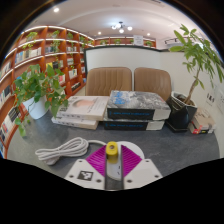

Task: Unplug charger

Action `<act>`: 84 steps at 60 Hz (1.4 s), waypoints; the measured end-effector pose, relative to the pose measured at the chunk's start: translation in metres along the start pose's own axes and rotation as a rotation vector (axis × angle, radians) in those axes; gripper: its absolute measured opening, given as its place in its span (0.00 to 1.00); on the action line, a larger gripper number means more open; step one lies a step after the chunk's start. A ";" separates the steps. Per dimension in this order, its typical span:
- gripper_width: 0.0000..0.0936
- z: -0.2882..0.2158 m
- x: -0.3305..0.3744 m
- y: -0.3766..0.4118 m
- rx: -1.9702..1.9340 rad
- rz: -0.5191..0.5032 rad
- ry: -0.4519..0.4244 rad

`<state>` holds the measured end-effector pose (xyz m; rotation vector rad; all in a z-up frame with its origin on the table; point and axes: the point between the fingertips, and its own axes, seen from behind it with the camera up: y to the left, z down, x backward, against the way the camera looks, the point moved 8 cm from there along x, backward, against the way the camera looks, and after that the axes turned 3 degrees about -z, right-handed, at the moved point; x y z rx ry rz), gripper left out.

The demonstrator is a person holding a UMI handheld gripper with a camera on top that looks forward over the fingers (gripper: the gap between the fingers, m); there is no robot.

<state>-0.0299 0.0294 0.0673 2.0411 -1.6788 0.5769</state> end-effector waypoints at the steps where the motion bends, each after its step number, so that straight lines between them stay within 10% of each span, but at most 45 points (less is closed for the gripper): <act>1: 0.13 -0.002 -0.001 -0.002 -0.005 0.002 -0.009; 24: 0.03 -0.011 0.001 -0.001 -0.070 -0.029 0.069; 34: 0.03 -0.163 0.109 -0.040 -0.089 0.013 -0.290; 43: 0.04 -0.197 0.201 -0.105 -0.019 0.188 -0.411; 54: 0.04 -0.120 0.180 -0.171 -0.007 0.294 -0.244; 84: 0.13 0.031 0.040 -0.203 -0.202 0.083 0.113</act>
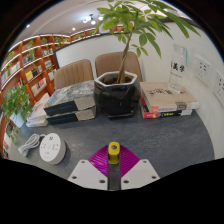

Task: Unplug charger

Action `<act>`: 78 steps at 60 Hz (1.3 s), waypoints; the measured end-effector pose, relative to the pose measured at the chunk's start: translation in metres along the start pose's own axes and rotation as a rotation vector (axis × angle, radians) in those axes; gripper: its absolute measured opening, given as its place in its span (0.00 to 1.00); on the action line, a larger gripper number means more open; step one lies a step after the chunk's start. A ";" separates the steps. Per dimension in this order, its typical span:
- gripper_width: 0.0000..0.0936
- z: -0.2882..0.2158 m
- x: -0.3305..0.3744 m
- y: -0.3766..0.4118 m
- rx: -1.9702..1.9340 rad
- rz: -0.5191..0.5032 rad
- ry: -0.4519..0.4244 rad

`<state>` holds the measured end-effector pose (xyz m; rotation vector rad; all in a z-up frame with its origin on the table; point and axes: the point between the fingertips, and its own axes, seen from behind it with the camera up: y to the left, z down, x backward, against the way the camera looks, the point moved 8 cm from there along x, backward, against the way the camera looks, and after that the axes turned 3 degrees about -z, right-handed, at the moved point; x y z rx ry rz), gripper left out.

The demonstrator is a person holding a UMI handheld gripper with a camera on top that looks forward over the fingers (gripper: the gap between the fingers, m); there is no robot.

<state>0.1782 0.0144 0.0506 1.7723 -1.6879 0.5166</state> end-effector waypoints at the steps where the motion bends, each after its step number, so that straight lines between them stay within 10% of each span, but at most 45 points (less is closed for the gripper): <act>1: 0.14 0.000 0.001 0.000 -0.002 0.004 0.008; 15: 0.93 -0.024 0.029 -0.005 0.034 0.064 -0.036; 35: 0.91 -0.094 0.214 0.110 0.060 -0.006 -0.352; 78: 0.92 0.034 0.308 0.263 0.188 -0.077 -0.276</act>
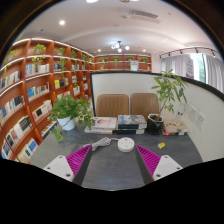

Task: Unplug charger

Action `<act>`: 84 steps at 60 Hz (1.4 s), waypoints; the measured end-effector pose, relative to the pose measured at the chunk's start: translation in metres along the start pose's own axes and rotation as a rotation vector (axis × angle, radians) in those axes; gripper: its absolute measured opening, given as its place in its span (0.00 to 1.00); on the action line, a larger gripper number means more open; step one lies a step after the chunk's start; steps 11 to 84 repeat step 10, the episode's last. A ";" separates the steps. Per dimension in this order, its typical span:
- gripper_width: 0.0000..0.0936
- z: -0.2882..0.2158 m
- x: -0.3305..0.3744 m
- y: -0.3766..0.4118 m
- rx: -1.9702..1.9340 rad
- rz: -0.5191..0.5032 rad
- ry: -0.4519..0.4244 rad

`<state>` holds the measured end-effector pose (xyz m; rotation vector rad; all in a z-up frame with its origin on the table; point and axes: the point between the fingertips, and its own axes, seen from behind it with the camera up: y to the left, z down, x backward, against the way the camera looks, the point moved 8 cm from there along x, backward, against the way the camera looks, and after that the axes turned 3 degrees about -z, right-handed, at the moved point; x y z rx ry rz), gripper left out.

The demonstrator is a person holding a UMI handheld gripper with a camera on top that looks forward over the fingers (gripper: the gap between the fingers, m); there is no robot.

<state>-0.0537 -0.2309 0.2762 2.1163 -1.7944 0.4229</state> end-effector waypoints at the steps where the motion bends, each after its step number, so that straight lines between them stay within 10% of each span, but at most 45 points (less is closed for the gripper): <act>1: 0.92 0.001 0.001 0.000 -0.001 0.001 0.001; 84: 0.91 0.005 0.002 0.001 -0.005 0.008 0.004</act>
